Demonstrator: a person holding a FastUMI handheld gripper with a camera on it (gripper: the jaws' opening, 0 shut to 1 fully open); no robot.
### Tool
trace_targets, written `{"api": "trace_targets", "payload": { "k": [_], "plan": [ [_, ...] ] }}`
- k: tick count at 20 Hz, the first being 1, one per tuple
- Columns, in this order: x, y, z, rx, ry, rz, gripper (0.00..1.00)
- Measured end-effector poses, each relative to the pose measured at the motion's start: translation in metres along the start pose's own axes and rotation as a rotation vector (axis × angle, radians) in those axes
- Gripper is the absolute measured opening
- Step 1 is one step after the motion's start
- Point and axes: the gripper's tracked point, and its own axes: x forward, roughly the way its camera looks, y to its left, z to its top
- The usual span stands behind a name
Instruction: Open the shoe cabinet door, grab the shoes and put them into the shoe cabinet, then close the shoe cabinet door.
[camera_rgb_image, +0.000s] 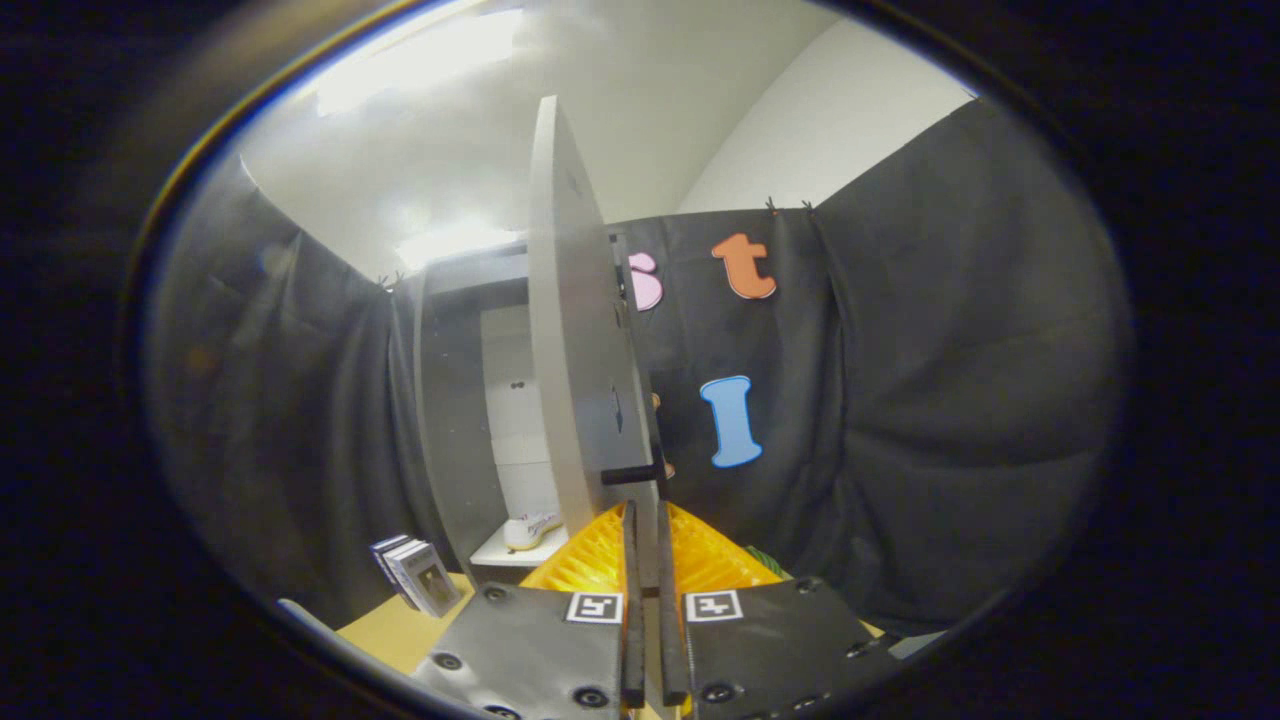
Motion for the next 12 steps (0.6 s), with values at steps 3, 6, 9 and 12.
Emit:
{"api": "trace_targets", "payload": {
  "k": [3,6,9,12],
  "plan": [
    [-0.007,-0.034,0.007,0.0,-0.005,-0.079,0.07],
    [-0.007,-0.05,0.005,-0.013,0.001,-0.1,0.02],
    [-0.011,-0.054,0.008,-0.016,-0.002,-0.106,0.02],
    [-0.016,-0.048,0.009,-0.022,-0.01,-0.089,0.02]
  ]
}}
